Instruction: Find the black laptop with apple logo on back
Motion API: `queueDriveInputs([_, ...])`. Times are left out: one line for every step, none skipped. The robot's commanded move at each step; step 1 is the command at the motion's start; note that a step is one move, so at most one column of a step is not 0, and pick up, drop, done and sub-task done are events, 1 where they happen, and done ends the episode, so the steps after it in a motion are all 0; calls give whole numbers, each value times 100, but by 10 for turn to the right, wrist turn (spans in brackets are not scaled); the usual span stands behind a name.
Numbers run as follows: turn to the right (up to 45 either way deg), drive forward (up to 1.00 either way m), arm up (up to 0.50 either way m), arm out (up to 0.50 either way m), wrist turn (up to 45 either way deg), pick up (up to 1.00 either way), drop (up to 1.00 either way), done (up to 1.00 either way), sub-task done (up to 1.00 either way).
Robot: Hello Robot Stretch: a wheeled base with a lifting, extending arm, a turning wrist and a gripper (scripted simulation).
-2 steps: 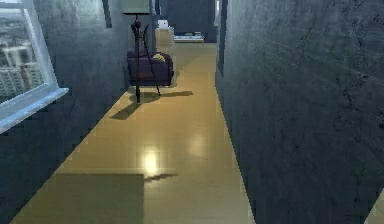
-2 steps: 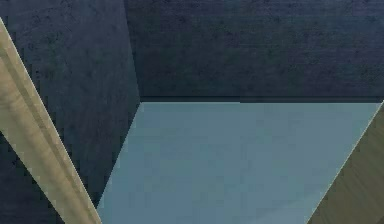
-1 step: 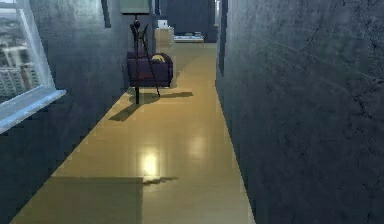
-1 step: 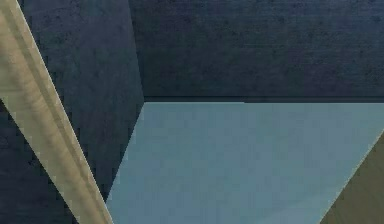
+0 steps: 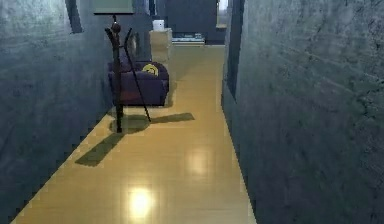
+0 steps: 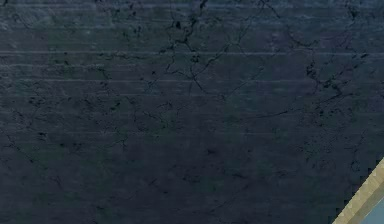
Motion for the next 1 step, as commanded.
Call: queueDriveInputs([30,0,0,0,0,0,0,0,0])
